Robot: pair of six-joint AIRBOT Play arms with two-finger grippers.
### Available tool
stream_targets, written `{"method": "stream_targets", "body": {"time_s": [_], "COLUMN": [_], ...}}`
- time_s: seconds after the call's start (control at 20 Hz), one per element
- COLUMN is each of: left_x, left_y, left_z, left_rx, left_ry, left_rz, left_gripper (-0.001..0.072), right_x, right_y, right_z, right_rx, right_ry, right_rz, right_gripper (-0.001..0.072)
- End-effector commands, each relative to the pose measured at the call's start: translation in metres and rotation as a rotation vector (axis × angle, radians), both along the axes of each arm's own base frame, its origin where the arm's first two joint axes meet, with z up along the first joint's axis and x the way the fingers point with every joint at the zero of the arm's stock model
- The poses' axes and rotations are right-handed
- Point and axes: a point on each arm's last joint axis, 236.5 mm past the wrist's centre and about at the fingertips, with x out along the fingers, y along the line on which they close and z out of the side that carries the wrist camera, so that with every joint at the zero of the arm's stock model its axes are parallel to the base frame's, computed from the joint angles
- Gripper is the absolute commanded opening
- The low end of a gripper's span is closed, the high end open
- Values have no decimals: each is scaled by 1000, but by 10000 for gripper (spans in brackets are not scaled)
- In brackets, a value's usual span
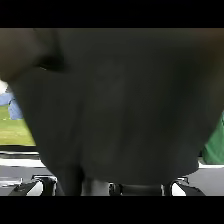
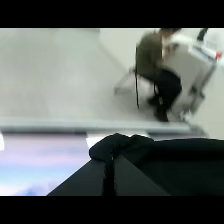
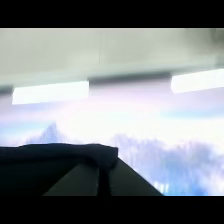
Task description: Fold the clothes and pants, and hang the long-sleeved shirts on hangers.
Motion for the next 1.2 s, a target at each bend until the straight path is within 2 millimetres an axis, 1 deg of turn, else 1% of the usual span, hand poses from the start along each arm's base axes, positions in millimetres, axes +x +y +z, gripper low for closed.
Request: {"method": "stream_targets", "body": {"time_s": [0.0, 0.05, 0.1, 0.15, 0.2, 0.25, 0.3, 0.35, 0.4, 0.45, 0.5, 0.55, 0.6, 0.65, 0.7, 0.75, 0.8, 0.85, 0.9, 0.95, 1.0, 1.05, 1.1, 1.15], "left_x": [78, 98, 117, 132, 140, 144, 144, 139, 133, 126, 120, 116, 112, 108, 100, 87, 66, 39, 7, -17, -36, -52, -66, -76], "left_y": [-22, -28, -30, -29, -30, -30, -32, -36, -40, -47, -50, -50, -46, -37, -21, -2, 21, 39, 54, 63, 62, 54, 42, 24], "left_z": [-166, -214, -260, -303, -339, -374, -403, -429, -447, -459, -465, -465, -459, -448, -439, -432, -430, -434, -445, -458, -473, -490, -504, -515], "left_rx": [-55, -66, -68, -82, -104, -136, -171, -208, -237, -253, -255, -257, -258, -252, -236, -212, -181, -162, -142, -134, -140, -160, -192, -238], "left_ry": [329, 393, 451, 518, 593, 677, 756, 839, 907, 961, 995, 1011, 1023, 1037, 1072, 1123, 1202, 1303, 1417, 1492, 1529, 1552, 1567, 1560], "left_rz": [-52, -41, -19, 3, 12, 24, 34, 39, 35, 12, -5, -16, -31, -55, -74, -90, -98, -103, -103, -92, -103, -122, -157, -212], "left_gripper": [32, 32, 32, 32, 32, 32, 33, 33, 33, 33, 33, 46, 87, 238, 527, 720, 718, 717, 715, 692, 603, 577, 577, 576], "right_x": [67, 87, 103, 113, 117, 120, 119, 117, 115, 113, 112, 113, 110, 102, 89, 71, 54, 34, 17, -2, -20, -38, -57, -73], "right_y": [-5, -5, -1, 8, 19, 33, 47, 54, 62, 67, 71, 71, 64, 50, 24, -3, -32, -50, -61, -69, -71, -66, -58, -48], "right_z": [-173, -214, -254, -285, -313, -334, -352, -367, -380, -389, -394, -395, -393, -388, -382, -376, -368, -360, -355, -356, -361, -370, -381, -391], "right_rx": [143, 207, 301, 417, 536, 605, 635, 634, 623, 610, 594, 576, 554, 521, 471, 435, 413, 407, 392, 379, 379, 386, 384, 389], "right_ry": [449, 516, 592, 660, 738, 799, 854, 899, 938, 962, 974, 972, 977, 997, 1023, 1057, 1081, 1112, 1130, 1150, 1177, 1207, 1243, 1273], "right_rz": [43, 33, 13, -9, -30, -24, -2, 9, 19, 24, 29, 27, 21, 5, -39, -91, -154, -188, -190, -209, -219, -212, -193, -166], "right_gripper": [37, 37, 37, 37, 37, 37, 37, 38, 38, 38, 38, 38, 41, 123, 369, 554, 552, 548, 547, 547, 547, 547, 547, 547]}}
